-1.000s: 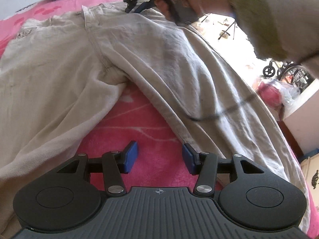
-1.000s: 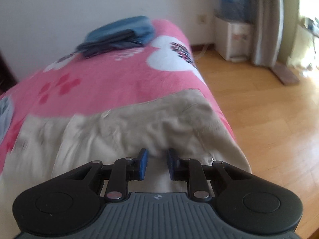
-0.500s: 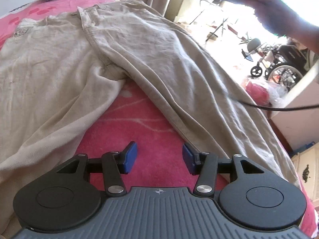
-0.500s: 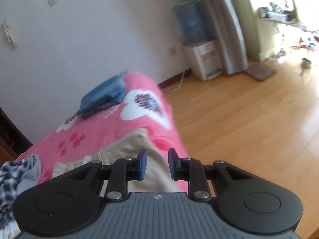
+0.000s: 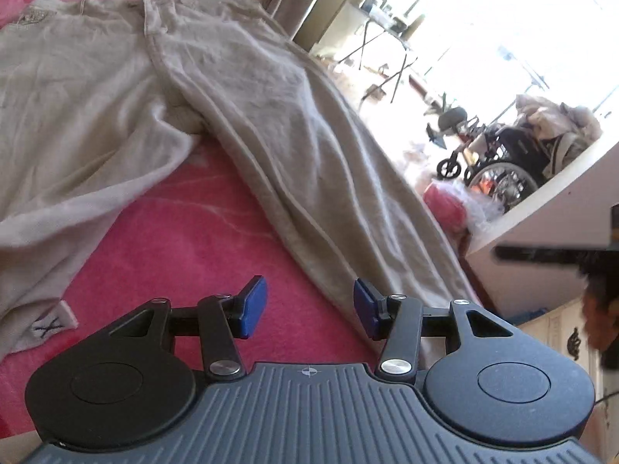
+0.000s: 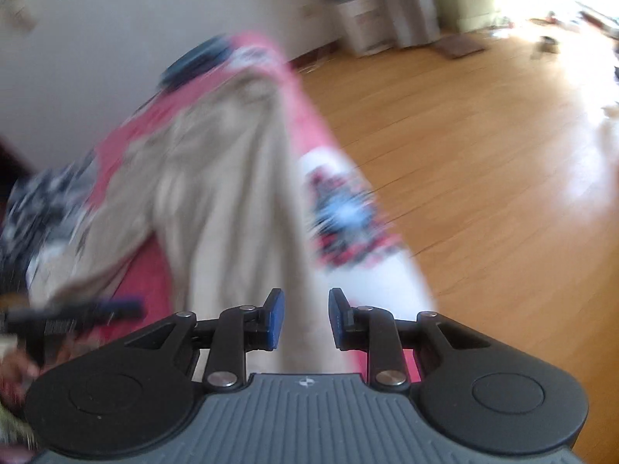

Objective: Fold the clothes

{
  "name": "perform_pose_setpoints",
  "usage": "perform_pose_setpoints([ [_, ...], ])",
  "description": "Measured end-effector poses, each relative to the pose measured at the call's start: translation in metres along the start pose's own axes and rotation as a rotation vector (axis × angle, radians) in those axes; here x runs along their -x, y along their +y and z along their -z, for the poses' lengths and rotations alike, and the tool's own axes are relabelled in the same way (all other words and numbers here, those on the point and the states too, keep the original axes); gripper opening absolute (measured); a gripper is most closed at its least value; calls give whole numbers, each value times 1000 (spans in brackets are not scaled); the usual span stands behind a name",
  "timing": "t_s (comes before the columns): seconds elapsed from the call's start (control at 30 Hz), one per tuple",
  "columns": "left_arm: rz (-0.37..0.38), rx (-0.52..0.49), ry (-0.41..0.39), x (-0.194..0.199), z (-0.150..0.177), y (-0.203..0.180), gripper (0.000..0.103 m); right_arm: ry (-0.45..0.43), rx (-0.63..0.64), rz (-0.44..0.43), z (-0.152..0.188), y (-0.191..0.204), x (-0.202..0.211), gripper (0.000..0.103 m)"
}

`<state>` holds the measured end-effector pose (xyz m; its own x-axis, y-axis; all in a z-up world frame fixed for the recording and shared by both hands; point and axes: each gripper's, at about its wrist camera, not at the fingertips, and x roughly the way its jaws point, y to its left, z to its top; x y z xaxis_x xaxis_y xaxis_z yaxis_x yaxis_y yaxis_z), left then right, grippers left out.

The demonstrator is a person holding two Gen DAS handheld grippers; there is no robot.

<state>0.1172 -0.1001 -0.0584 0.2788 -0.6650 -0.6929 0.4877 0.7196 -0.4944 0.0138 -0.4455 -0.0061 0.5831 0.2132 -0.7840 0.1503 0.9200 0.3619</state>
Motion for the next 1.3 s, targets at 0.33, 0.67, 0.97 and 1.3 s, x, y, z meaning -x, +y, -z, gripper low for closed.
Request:
perform_pose_setpoints([
  [0.33,-67,70,-26,-17,-12,6,36,-36,-47,6,-37,-11,-59,27],
  [0.67,-112,80,-42,-36,-18,1,16,-12,-140,-82,-37,-37,-87,27],
  [0.97,-173,72,-78,-27,-7,2,2,-100,-48,-34,-35,-33,-72,2],
  [1.3,-210,117,-99,-11,-3,4,1,-105,-95,24,-33,-46,-77,2],
])
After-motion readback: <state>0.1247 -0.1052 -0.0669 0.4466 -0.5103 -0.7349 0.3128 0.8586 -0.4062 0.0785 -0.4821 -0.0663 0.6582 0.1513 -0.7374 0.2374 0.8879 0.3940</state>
